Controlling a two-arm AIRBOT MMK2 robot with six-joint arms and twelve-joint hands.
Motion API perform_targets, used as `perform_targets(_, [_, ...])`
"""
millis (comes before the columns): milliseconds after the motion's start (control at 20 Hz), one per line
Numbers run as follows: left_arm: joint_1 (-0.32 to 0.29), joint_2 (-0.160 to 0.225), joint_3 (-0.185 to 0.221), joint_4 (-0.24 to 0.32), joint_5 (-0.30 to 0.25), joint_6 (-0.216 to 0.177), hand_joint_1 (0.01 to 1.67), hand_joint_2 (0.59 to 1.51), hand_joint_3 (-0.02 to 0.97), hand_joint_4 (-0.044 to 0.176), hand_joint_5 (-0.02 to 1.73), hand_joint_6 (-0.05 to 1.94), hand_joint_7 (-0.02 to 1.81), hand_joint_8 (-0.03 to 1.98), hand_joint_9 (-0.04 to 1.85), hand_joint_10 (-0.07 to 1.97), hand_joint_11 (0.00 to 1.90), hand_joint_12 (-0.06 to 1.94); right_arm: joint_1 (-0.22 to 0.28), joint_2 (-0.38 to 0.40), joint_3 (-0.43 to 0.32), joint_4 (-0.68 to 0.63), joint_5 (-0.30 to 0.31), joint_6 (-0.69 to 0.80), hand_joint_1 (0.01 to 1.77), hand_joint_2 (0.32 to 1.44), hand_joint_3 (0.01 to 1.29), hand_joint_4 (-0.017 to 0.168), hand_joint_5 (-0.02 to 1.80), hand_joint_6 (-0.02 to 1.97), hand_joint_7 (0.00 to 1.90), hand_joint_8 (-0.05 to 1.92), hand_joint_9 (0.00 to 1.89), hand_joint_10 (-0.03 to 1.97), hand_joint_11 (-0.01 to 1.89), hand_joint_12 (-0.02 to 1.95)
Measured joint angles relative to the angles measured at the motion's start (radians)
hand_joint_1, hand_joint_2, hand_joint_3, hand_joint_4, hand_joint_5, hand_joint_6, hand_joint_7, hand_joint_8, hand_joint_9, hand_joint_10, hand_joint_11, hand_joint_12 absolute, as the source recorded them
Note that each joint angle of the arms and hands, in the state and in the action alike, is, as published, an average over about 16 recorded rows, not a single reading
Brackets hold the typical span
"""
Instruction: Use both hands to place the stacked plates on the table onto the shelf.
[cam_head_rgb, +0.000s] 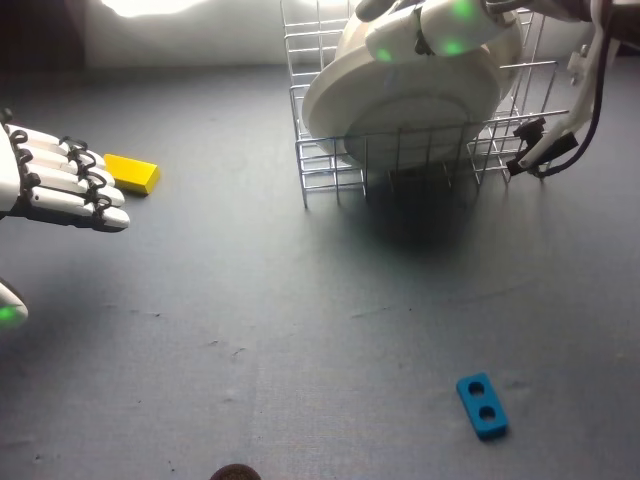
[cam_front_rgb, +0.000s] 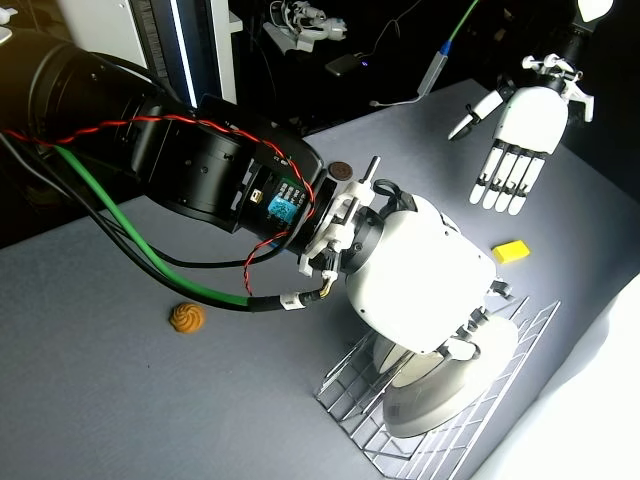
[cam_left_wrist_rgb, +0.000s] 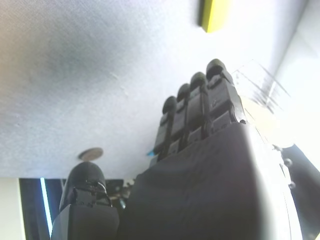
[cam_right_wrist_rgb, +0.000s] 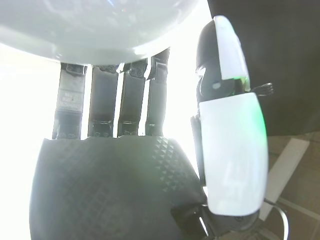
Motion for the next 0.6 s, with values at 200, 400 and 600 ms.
perform_targets(200, [-0.008,0.002,-0.011,0.001,-0.009,0.001,0.01,1.112,0.017,0.003,0.02,0.02,0.02,0.01,0.02,0.01,0.02,0.01,0.027,0.012,0.000,-0.061,-0.009,0.001,1.00,1.05,0.01,-0.007,0.85,0.07,1.01,0.02,1.00,0.02,0.46,1.20])
perform_targets(400, [-0.017,0.005,-0.030,0.001,-0.028,0.003,0.01,1.112,0.017,0.003,0.02,0.02,0.02,0.01,0.01,0.01,0.02,0.01,0.052,0.037,-0.008,-0.166,-0.019,-0.006,0.99,1.05,0.01,-0.007,0.83,0.07,0.99,0.02,0.98,0.02,0.44,1.21])
perform_targets(600, [-0.032,0.010,-0.053,-0.003,-0.055,0.008,0.01,1.114,0.018,0.003,0.02,0.02,0.02,0.01,0.01,0.01,0.02,0.01,0.074,0.077,-0.032,-0.322,-0.026,-0.024,0.97,1.05,0.01,-0.006,0.83,0.06,0.98,0.02,0.96,0.02,0.41,1.22])
